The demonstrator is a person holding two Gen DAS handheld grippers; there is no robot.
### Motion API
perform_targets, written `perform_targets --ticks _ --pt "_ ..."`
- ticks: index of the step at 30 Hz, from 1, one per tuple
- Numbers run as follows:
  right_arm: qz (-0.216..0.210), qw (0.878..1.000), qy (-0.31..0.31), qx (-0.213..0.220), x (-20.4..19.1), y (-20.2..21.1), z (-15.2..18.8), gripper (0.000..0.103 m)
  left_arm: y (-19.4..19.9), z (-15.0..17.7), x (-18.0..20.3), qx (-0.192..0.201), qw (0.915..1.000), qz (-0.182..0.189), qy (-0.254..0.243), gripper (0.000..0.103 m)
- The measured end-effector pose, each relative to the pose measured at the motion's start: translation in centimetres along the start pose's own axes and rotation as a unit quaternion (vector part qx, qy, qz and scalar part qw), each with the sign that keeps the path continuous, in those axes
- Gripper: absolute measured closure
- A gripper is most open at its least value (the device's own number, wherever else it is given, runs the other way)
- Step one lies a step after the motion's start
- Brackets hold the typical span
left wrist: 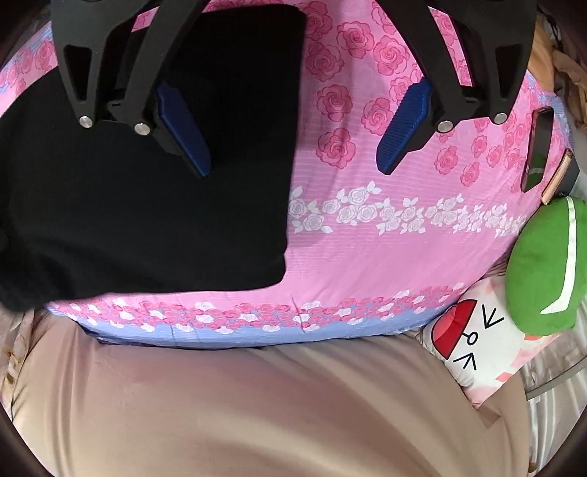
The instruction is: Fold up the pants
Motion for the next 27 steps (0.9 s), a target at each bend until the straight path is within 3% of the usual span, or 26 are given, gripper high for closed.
perform_targets --ticks 1,2,5,7,10,12,14,15,16,17,18,19,23,27 --pt "0.019 1.0 -0.002 -0.023 0.7 -1.7 0.8 0.084 -0.3 0.2 0.1 -0.004 1.0 0.0 0.0 0.013" --pt "0.05 0.996 0.0 -0.076 2.1 -5.0 2.7 0.081 -0.5 0.3 0.1 -0.008 1.0 0.0 0.001 0.013" --pt "0.014 0.995 -0.071 -0.074 3.4 -4.2 3.1 0.078 -1.1 0.7 0.2 -0.019 0.9998 0.004 0.005 0.012" --pt "0.033 0.997 -0.07 -0.031 3.0 -1.7 1.9 0.077 -1.2 0.8 0.0 -0.021 0.9998 -0.001 0.005 0.011" --pt "0.002 0.999 -0.034 0.011 0.7 1.0 0.1 0.076 -1.6 0.8 -0.1 -0.022 0.9997 0.001 0.011 0.01" --pt "-0.019 1.0 -0.004 0.004 -1.1 0.2 0.0 0.076 -1.8 0.8 -0.1 -0.024 0.9996 0.002 0.015 0.01" --pt "-0.002 0.999 0.002 -0.035 -0.6 -3.2 1.4 0.078 -1.6 0.9 -0.3 -0.023 0.9995 0.007 0.019 0.01" --pt "0.02 0.998 -0.003 -0.06 0.5 -5.3 2.3 0.095 -1.5 0.8 -0.5 -0.022 0.9995 0.01 0.022 0.01" --pt "0.031 0.997 -0.012 -0.073 1.6 -6.8 3.2 0.097 -1.2 0.9 -0.9 -0.022 0.9993 0.013 0.027 0.009" --pt "0.013 0.997 -0.041 -0.062 2.2 -6.2 3.0 0.098 -0.8 0.9 -1.6 -0.02 0.9992 0.014 0.032 0.009" --pt "0.005 0.995 -0.066 -0.076 2.3 -5.5 2.4 0.093 -0.6 1.0 -2.2 -0.02 0.999 0.012 0.037 0.009" --pt "-0.009 0.995 -0.07 -0.07 1.7 -4.6 1.5 0.087 -0.2 1.1 -3.1 -0.017 0.9987 0.007 0.047 0.01" --pt "-0.081 0.996 0.015 -0.041 -5.8 -3.0 -1.2 0.087 0.0 1.5 -5.8 -0.015 0.9969 -0.013 0.076 0.01" --pt "-0.145 0.983 0.092 -0.063 -13.9 -5.7 -2.1 0.083 0.0 1.9 -7.1 -0.021 0.9952 -0.018 0.094 0.01"
Point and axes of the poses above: each gripper's, at about its wrist camera, not at the fingertips, and y roughly against the way its jaws point, x to its right, z to its underside, the point moved 3 cm from there along -y, roughly the way its jaws point, and after that the axes turned 10 degrees about z, right-handed, at the moved point
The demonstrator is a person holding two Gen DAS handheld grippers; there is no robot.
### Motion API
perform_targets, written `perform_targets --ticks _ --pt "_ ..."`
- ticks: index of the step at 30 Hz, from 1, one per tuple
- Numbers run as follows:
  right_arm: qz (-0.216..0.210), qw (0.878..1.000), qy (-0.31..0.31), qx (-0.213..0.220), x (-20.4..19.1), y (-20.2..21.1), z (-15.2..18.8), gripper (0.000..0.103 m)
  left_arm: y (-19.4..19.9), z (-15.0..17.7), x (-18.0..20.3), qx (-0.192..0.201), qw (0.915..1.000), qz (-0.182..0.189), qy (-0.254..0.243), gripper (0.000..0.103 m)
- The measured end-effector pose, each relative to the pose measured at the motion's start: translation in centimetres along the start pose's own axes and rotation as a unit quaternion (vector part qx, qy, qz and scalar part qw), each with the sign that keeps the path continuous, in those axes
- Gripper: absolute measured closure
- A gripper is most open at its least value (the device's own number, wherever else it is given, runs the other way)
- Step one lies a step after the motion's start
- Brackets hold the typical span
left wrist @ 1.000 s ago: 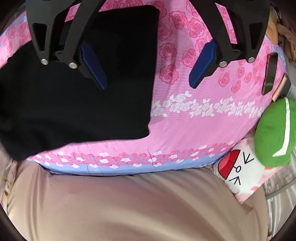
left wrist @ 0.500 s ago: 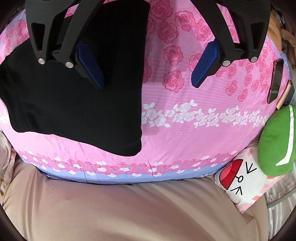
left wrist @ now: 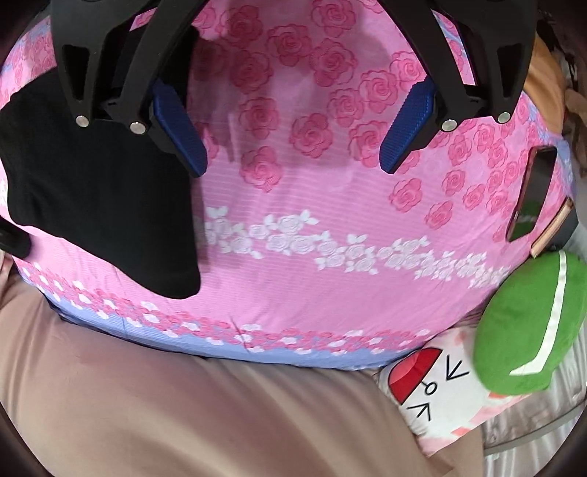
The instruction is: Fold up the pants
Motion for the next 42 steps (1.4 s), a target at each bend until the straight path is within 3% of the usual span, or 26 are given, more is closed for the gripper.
perform_targets --ticks 5,6,10,14,16,20,22,24,26,28,33,36,40,42 --pt "0.013 0.995 0.049 -0.089 -3.3 -10.9 -1.0 0.084 0.5 0.6 -0.8 0.0 1.0 -0.001 -0.005 0.01" --pt "0.015 0.994 0.054 -0.091 -3.5 -12.8 -0.9 0.085 0.5 0.6 -1.0 -0.001 1.0 0.0 -0.005 0.01" --pt "0.025 0.993 0.064 -0.092 -4.4 -12.5 -1.7 0.08 0.7 0.8 -1.7 -0.004 1.0 0.005 -0.001 0.01" --pt "-0.016 0.997 0.038 -0.072 -5.3 -11.7 -2.9 0.078 0.1 0.8 -1.7 -0.011 0.9999 0.012 0.003 0.01" --pt "0.022 0.99 0.076 -0.114 -6.0 -15.4 -1.8 0.08 -0.3 0.8 -1.4 -0.015 0.9998 0.016 0.001 0.01" --pt "0.021 0.992 0.075 -0.098 -6.4 -15.1 -3.9 0.081 -0.3 0.9 -0.8 -0.017 0.9997 0.014 -0.009 0.01" --pt "0.043 0.989 0.088 -0.109 -5.7 -17.0 -4.3 0.088 -0.3 0.9 -0.6 -0.017 0.9997 0.015 -0.008 0.01" --pt "0.027 0.99 0.051 -0.126 -4.3 -18.2 -4.8 0.103 -0.4 0.8 -0.4 -0.02 0.9997 0.013 -0.007 0.01" --pt "0.021 0.992 0.02 -0.12 -3.4 -17.1 -5.6 0.103 -0.4 0.8 -0.1 -0.021 0.9997 0.013 -0.009 0.01" --pt "0.011 0.996 0.015 -0.09 -3.7 -14.3 -5.4 0.092 -0.3 0.8 0.1 -0.021 0.9996 0.012 -0.011 0.01" --pt "0.017 0.999 0.03 -0.04 -2.4 -7.0 -1.2 0.086 -0.6 0.8 0.4 -0.026 0.9995 0.009 -0.012 0.01" --pt "0.065 0.995 0.057 -0.055 -0.4 -5.8 2.8 0.085 -1.0 0.7 0.8 -0.031 0.9994 0.009 -0.013 0.01" --pt "0.05 0.997 0.029 -0.051 2.1 -3.0 5.0 0.085 -1.3 0.8 1.6 -0.032 0.9993 -0.005 -0.02 0.01" --pt "0.073 0.997 0.011 -0.026 3.4 0.2 5.5 0.065 -0.8 0.7 1.6 -0.029 0.9994 -0.004 -0.018 0.01"
Point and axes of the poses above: each gripper's, at about its wrist camera, not at the fingertips, and y roughly against the way its jaws point, x to its right, z to its underside, the point moved 3 cm from there along -y, roughly the way its jaws point, and after that the axes turned 10 degrees about z, right-handed, at the moved point
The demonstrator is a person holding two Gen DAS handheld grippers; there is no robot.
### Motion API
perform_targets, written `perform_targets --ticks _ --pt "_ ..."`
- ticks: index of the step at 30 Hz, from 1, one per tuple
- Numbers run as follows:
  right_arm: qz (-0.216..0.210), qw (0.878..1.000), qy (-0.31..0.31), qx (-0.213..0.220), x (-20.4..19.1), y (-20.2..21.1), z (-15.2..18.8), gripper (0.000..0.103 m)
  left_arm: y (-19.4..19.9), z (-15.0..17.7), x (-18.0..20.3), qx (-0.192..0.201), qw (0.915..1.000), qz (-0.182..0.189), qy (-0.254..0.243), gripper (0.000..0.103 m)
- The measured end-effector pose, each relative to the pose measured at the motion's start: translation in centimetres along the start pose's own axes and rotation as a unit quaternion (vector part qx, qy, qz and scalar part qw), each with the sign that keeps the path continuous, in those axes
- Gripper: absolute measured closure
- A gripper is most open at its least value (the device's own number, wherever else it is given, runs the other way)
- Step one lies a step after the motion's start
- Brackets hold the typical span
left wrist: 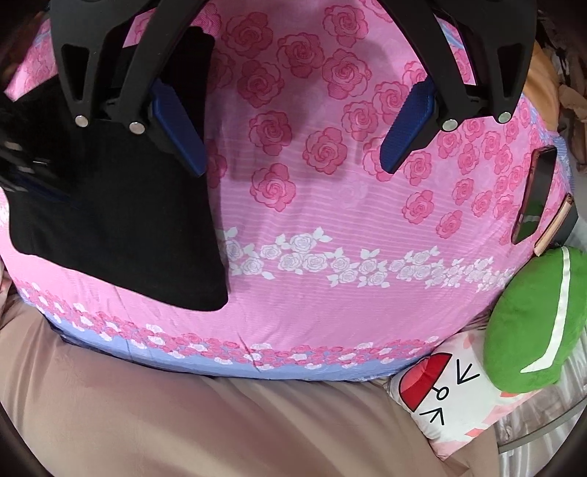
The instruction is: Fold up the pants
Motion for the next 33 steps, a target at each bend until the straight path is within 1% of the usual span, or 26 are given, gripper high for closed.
perform_targets --ticks 1,2,3,4,6,8,10,12,13,14,15,17,18,19,20,21,22,23,24,25,26,27,28,30,31,33 --pt "0.009 1.0 -0.008 0.013 0.8 1.4 0.4 0.059 0.5 -0.1 0.0 0.006 1.0 0.004 0.003 0.01" --pt "0.029 0.999 -0.025 0.032 2.5 3.4 1.0 0.051 0.9 -0.1 0.0 0.011 0.9999 0.008 0.006 0.01" --pt "0.051 0.997 -0.041 0.044 4.3 5.0 1.6 0.047 1.2 -0.2 0.0 0.015 0.9998 0.01 0.009 0.01" --pt "0.072 0.995 -0.055 0.047 5.9 6.1 2.1 0.046 1.6 -0.3 0.1 0.02 0.9996 0.014 0.012 0.01" --pt "0.094 0.991 -0.084 0.042 8.2 7.2 3.3 0.045 2.0 -0.4 0.6 0.024 0.9993 0.023 0.014 0.009" --pt "0.092 0.989 -0.114 0.029 10.1 7.2 4.6 0.045 2.0 -0.4 1.7 0.025 0.9991 0.032 0.009 0.005" --pt "0.072 0.988 -0.134 0.01 10.8 5.9 5.7 0.044 1.7 -0.2 3.1 0.022 0.999 0.038 -0.002 0.005" --pt "0.056 0.989 -0.136 0.002 10.7 4.7 6.1 0.043 1.4 0.1 4.4 0.015 0.9987 0.046 -0.013 0.005" --pt "0.059 0.99 -0.129 0.005 10.5 4.2 6.2 0.043 1.3 0.3 5.0 0.011 0.9985 0.049 -0.019 0.005" --pt "0.059 0.99 -0.126 0.007 10.3 3.8 6.2 0.053 1.2 0.5 5.4 0.009 0.9985 0.049 -0.024 0.005" --pt "0.055 0.991 -0.124 0.007 9.9 3.7 6.1 0.075 1.1 0.6 5.8 0.006 0.9985 0.045 -0.03 0.005" --pt "0.033 0.991 -0.126 0.013 9.5 4.4 5.6 0.086 1.2 0.8 6.0 0.003 0.9985 0.041 -0.035 0.005" --pt "0.016 0.991 -0.13 0.023 9.3 5.3 5.1 0.086 1.5 0.8 6.0 0.003 0.9985 0.04 -0.037 0.005" --pt "-0.011 0.99 -0.136 0.047 9.1 7.5 4.5 0.087 1.7 0.8 6.0 0.006 0.9985 0.04 -0.038 0.005" --pt "-0.022 0.989 -0.134 0.056 9.0 8.7 4.2 0.087 2.0 0.7 6.0 0.011 0.9985 0.037 -0.04 0.005" --pt "-0.024 0.989 -0.128 0.064 8.9 9.8 4.1 0.087 2.1 0.7 5.9 0.015 0.9985 0.033 -0.04 0.005" --pt "-0.014 0.99 -0.124 0.066 8.8 10.2 4.4 0.087 2.0 0.8 5.9 0.016 0.9986 0.029 -0.042 0.005" --pt "0.006 0.992 -0.117 0.048 9.3 9.2 5.2 0.084 1.8 0.9 5.8 0.014 0.9986 0.03 -0.043 0.005" --pt "0.025 0.994 -0.109 0.01 9.8 6.9 6.4 0.079 1.4 1.0 5.8 0.008 0.9987 0.029 -0.042 0.005" --pt "0.038 0.993 -0.111 -0.017 10.4 5.2 7.3 0.078 0.7 1.3 5.9 -0.005 0.9988 0.028 -0.041 0.005" --pt "0.009 0.989 -0.149 -0.005 11.5 4.5 8.4 0.079 0.2 1.5 6.0 -0.015 0.9986 0.032 -0.04 0.005" --pt "-0.013 0.983 -0.184 -0.003 12.1 5.2 8.5 0.079 0.0 1.7 6.1 -0.02 0.9984 0.034 -0.039 0.005" --pt "-0.006 0.98 -0.2 0.0 12.4 6.5 7.8 0.078 0.0 1.8 6.2 -0.022 0.9983 0.035 -0.041 0.005" --pt "0.037 0.982 -0.174 0.063 11.8 9.4 5.8 0.078 0.2 1.9 6.5 -0.016 0.9979 0.037 -0.051 0.005" --pt "0.049 0.985 -0.142 0.081 10.9 10.5 4.0 0.078 0.1 2.0 6.7 -0.013 0.9977 0.036 -0.055 0.005" --pt "0.04 0.989 -0.106 0.097 9.2 10.5 1.5 0.078 -0.1 2.1 7.1 -0.016 0.9975 0.038 -0.058 0.005"
Point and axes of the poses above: each gripper's, at about its wrist camera, not at the fingertips, and y roughly against the way its jaws point, x to its right, z to its underside, the point moved 3 cm from there along -y, roughly the way its jaws point, and after that the axes turned 10 degrees about z, right-handed, at the moved point
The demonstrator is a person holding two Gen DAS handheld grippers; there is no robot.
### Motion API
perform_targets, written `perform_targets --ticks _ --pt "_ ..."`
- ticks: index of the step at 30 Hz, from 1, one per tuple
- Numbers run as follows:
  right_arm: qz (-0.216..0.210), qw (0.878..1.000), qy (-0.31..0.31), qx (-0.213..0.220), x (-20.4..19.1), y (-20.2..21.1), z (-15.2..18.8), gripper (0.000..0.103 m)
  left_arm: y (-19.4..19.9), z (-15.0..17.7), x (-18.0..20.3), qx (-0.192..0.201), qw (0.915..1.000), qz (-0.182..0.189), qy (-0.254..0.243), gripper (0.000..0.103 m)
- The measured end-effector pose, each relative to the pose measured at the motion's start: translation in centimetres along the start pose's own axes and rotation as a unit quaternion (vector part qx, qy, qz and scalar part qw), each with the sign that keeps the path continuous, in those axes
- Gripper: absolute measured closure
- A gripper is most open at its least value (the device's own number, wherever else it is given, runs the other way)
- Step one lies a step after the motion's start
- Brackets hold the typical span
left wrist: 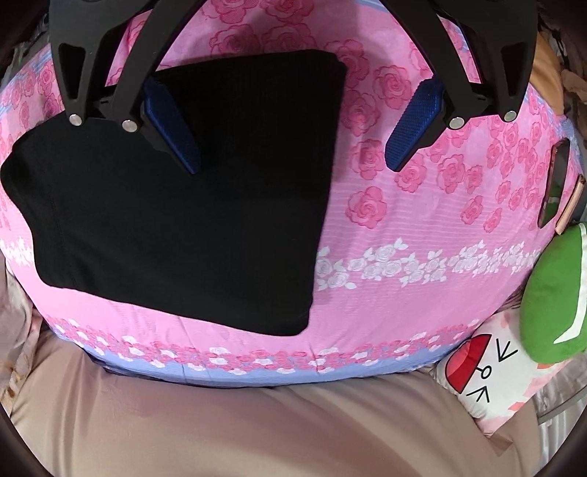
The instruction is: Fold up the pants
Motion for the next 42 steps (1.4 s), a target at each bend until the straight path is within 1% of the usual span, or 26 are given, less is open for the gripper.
perform_targets --ticks 3,4,5,6,7,8,9,10,11,13,14,16,17,19,22,23,25,28,29,30,33,36,38,40,41,42 --pt "-0.01 0.998 0.055 -0.024 -2.7 -4.0 -1.2 0.078 -0.3 0.0 0.6 -0.004 1.0 0.002 -0.002 0.005" --pt "-0.01 0.997 0.066 -0.047 -2.9 -6.5 -1.0 0.079 -0.3 0.0 0.7 -0.002 1.0 -0.001 -0.006 0.005" --pt "0.008 0.995 0.074 -0.07 -2.5 -8.8 -0.7 0.081 -0.3 0.0 0.8 -0.002 1.0 -0.004 -0.009 0.005" --pt "0.043 0.992 0.079 -0.093 -1.7 -11.4 -0.5 0.093 -0.3 0.0 0.8 -0.003 0.9999 -0.003 -0.01 0.005" --pt "0.051 0.991 0.062 -0.104 -0.1 -13.4 -0.2 0.093 -0.3 0.0 0.8 -0.003 0.9999 0.002 -0.01 0.005" --pt "0.036 0.993 0.03 -0.104 1.0 -13.4 -0.7 0.097 -0.3 0.0 0.8 -0.004 0.9999 0.003 -0.01 0.005" --pt "0.036 0.993 -0.001 -0.113 1.4 -13.0 -1.0 0.098 -0.4 0.0 0.7 -0.005 1.0 0.001 -0.008 0.005" --pt "0.045 0.993 -0.017 -0.105 1.6 -12.0 -1.4 0.094 -0.4 0.0 0.6 -0.005 1.0 0.0 -0.008 0.005" --pt "0.039 0.996 -0.017 -0.083 1.1 -10.5 -1.8 0.088 -0.5 0.0 0.5 -0.005 1.0 0.002 -0.006 0.005" --pt "0.027 0.998 0.001 -0.056 0.2 -8.6 -1.7 0.086 -0.7 -0.1 0.4 -0.007 0.9999 0.009 0.0 0.005" --pt "0.032 0.997 0.018 -0.062 0.0 -8.8 -1.0 0.078 -0.8 -0.1 0.4 -0.008 0.9999 0.012 0.002 0.005" --pt "0.07 0.991 0.043 -0.105 0.6 -11.3 0.8 0.081 -0.9 -0.2 0.4 -0.007 0.9998 0.016 0.003 0.005" --pt "0.062 0.993 0.027 -0.1 1.3 -11.4 1.7 0.081 -1.0 -0.2 0.5 -0.008 0.9998 0.017 0.003 0.005" --pt "0.053 0.994 0.002 -0.098 1.6 -9.6 1.7 0.074 -0.9 -0.1 0.5 -0.007 0.9999 0.015 0.001 0.005" --pt "0.041 0.996 -0.017 -0.076 2.0 -6.8 1.9 0.058 -0.8 0.1 0.3 -0.007 0.9998 0.019 0.005 0.005" --pt "0.04 0.996 -0.016 -0.082 2.2 -6.0 2.5 0.058 -0.8 0.2 0.2 -0.007 0.9997 0.021 0.009 0.005" --pt "0.061 0.994 -0.013 -0.094 2.6 -5.8 3.5 0.058 -0.8 0.3 0.2 -0.006 0.9996 0.022 0.014 0.005" --pt "0.048 0.992 -0.02 -0.115 2.3 -5.7 5.1 0.057 -0.8 0.3 0.1 -0.006 0.9997 0.02 0.012 0.005" --pt "0.04 0.992 -0.019 -0.117 2.0 -6.0 5.7 0.059 -0.8 0.3 0.2 -0.006 0.9997 0.019 0.013 0.005" --pt "0.044 0.993 -0.011 -0.11 1.6 -5.4 6.0 0.072 -0.8 0.2 0.2 -0.006 0.9997 0.018 0.013 0.005" --pt "0.041 0.995 0.005 -0.093 0.9 -4.7 5.8 0.087 -0.5 0.2 0.2 -0.008 0.9997 0.018 0.014 0.005" --pt "0.019 0.997 -0.01 -0.067 1.3 -2.2 4.5 0.089 0.3 0.2 0.0 -0.012 0.9992 0.033 0.019 0.005" --pt "0.027 0.998 -0.009 -0.064 1.9 -1.6 4.7 0.089 0.8 0.3 -0.2 -0.012 0.9983 0.051 0.023 0.005" --pt "0.05 0.994 -0.006 -0.094 2.8 -3.6 6.2 0.08 0.2 0.6 0.0 -0.019 0.9977 0.06 0.023 0.005" --pt "0.037 0.994 -0.006 -0.104 3.1 -4.8 7.2 0.075 -0.3 0.8 0.2 -0.026 0.9978 0.057 0.021 0.005" --pt "0.025 0.995 -0.03 -0.091 3.6 -4.5 7.2 0.075 -0.7 1.0 0.2 -0.031 0.9978 0.054 0.022 0.005"
Point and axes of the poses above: each gripper's, at about its wrist camera, not at the fingertips, and y roughly against the way its jaws point, x to its right, z to its underside, the point moved 3 cm from there along -y, roughly the way its jaws point, and after that the axes turned 10 degrees about z, right-handed, at the moved point
